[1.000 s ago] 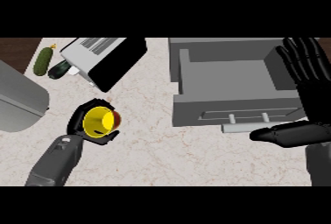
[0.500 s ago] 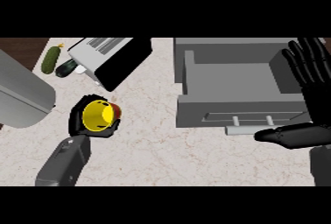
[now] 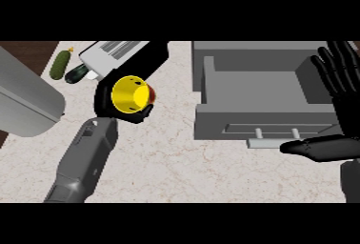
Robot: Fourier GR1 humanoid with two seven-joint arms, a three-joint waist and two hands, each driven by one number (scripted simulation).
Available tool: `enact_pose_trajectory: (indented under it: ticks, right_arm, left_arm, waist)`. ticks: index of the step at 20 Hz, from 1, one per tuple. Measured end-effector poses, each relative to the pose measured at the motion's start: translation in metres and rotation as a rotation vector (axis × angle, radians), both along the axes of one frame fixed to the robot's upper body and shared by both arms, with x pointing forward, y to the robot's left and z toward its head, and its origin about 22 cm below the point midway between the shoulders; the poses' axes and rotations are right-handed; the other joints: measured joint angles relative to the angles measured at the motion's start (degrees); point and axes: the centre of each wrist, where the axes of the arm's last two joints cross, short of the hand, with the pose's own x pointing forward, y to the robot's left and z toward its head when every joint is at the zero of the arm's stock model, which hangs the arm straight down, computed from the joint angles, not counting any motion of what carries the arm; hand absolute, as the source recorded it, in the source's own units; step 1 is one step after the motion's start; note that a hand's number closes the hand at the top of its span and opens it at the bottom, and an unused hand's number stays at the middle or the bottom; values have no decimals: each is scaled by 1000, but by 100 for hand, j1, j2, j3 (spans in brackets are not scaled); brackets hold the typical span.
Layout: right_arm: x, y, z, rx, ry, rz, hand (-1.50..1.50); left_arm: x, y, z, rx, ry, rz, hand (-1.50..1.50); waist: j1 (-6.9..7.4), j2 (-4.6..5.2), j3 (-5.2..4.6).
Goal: Pick up the cup, place it into the drawer and close the drawer
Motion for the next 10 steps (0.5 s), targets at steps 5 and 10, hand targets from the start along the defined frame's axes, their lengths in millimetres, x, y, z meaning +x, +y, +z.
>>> enact_pose_trajectory:
  ticks: [5, 10]
  right_arm:
    - [0, -3, 0, 1, 2, -11, -150]
    - [-2, 3, -6, 1, -3, -13, -150]
  left_arm:
    - [25, -38, 65, 33, -35, -65, 150]
    - [35, -82, 123, 76, -35, -80, 150]
  waist:
    - [11, -9, 1]
    - [-43, 0, 0]
